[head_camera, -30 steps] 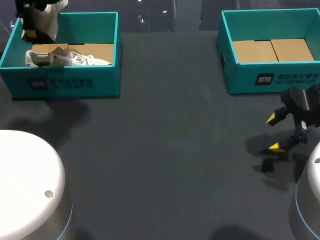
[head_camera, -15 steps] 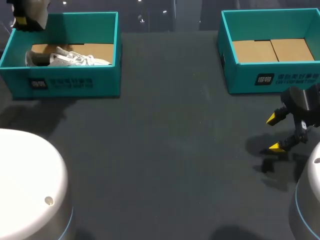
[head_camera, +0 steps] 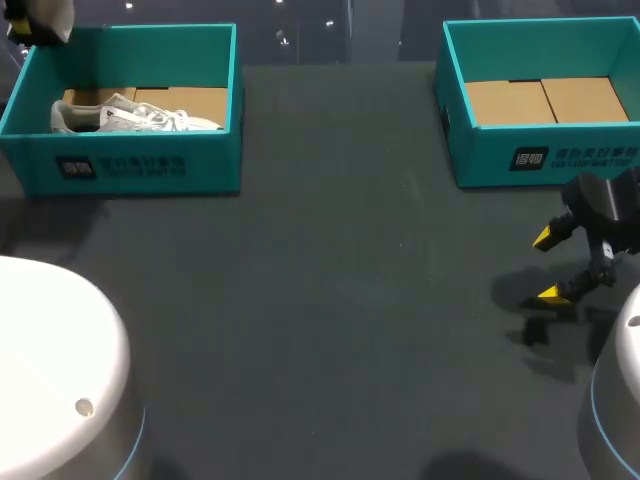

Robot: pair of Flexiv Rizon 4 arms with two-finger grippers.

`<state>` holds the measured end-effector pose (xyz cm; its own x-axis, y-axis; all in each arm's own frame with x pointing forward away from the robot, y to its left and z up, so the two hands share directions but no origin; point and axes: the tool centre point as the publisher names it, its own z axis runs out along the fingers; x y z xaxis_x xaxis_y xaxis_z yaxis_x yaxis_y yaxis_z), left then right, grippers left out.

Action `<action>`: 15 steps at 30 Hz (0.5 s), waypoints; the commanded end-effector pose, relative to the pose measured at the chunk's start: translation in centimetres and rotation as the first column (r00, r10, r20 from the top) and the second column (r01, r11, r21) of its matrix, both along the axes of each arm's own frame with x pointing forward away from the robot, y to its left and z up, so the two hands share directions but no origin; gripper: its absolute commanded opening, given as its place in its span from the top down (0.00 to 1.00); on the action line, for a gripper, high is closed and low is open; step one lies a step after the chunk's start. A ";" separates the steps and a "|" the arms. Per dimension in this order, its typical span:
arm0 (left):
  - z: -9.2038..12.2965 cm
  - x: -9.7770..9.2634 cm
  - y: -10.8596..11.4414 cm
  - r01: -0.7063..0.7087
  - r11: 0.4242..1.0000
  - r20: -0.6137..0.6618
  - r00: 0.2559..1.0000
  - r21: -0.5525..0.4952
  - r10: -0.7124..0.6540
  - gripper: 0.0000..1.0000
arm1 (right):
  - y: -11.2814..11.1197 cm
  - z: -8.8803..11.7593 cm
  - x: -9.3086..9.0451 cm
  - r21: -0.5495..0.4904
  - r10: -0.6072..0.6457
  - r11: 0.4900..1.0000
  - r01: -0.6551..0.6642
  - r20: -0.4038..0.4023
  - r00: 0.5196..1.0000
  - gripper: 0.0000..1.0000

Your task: Take the shoe out of the shoebox, open the shoe tongue, remove and reinsert the insole, then place the shoe into the shoebox

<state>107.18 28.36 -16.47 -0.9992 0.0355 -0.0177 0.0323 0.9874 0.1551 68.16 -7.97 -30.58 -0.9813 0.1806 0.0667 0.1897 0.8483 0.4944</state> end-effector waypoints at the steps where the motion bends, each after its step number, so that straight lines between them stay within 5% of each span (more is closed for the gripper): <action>1: 0.0 1.1 0.8 0.208 0.977 -0.019 0.978 -0.034 -0.209 1.00 | 0.0 0.0 -0.1 -0.003 -0.002 1.000 0.002 0.001 1.000 0.00; 4: 0.1 0.0 2.2 0.591 0.805 -0.035 0.805 -0.054 -0.593 1.00 | 0.0 0.0 -0.1 -0.003 -0.002 1.000 0.002 0.001 1.000 0.00; 15: 0.1 0.0 2.2 0.591 0.805 -0.035 0.805 -0.054 -0.593 1.00 | 0.0 0.0 -0.1 -0.003 -0.002 1.000 0.002 0.001 1.000 0.00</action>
